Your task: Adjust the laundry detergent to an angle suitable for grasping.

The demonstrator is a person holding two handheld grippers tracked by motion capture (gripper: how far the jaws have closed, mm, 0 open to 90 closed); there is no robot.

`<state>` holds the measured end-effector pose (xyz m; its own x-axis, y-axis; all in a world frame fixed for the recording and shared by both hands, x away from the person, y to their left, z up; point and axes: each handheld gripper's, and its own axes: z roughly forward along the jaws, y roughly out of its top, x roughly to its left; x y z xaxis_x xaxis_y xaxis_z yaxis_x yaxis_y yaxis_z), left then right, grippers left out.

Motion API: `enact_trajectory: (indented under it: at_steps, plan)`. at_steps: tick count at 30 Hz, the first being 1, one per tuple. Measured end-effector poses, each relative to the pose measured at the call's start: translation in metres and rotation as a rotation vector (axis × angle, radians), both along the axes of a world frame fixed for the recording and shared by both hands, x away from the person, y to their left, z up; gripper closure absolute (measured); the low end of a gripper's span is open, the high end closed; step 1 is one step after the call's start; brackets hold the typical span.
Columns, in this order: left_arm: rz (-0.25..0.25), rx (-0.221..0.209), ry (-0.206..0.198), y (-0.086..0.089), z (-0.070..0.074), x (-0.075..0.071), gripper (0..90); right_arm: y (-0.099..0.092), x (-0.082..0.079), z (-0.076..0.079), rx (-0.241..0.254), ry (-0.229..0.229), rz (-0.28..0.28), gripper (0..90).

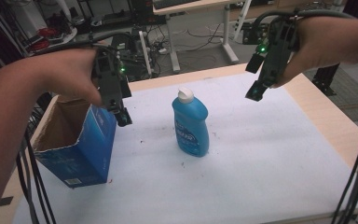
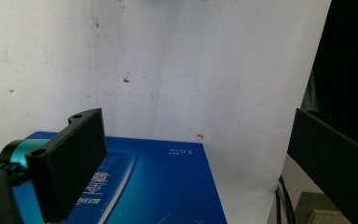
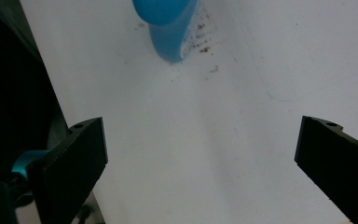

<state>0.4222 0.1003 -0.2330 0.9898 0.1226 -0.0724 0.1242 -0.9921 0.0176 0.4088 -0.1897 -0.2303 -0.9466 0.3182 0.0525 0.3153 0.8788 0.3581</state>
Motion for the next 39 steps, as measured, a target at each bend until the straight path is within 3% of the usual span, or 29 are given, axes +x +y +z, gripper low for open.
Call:
enact_trajectory:
  at_steps: [3,11,18,21,27,33,39]
  plan:
    - [-0.004,-0.006,0.001,0.0,0.0,-0.001,4.4,0.001,-0.01,-0.009,0.066,-0.014,-0.012,1.4]
    - [-0.007,-0.002,-0.002,0.001,0.001,-0.003,4.4,0.007,-0.025,-0.036,0.175,-0.056,-0.053,1.4]
    - [-0.004,-0.001,-0.004,0.002,0.002,-0.005,4.4,0.01,-0.027,-0.058,0.265,-0.059,-0.074,1.4]
    - [-0.002,-0.002,-0.009,0.002,0.002,-0.005,4.4,0.012,-0.026,-0.067,0.34,-0.051,-0.083,1.4]
    - [-0.006,-0.003,-0.005,0.001,0.002,-0.006,4.4,0.02,-0.024,-0.084,0.433,-0.055,-0.11,1.4]
    - [-0.009,-0.002,-0.008,0.002,0.003,-0.009,4.4,0.027,-0.023,-0.095,0.493,-0.077,-0.147,1.4]
    - [-0.008,-0.002,-0.014,0.004,0.004,-0.01,4.4,0.035,-0.023,-0.104,0.504,-0.097,-0.175,1.4]
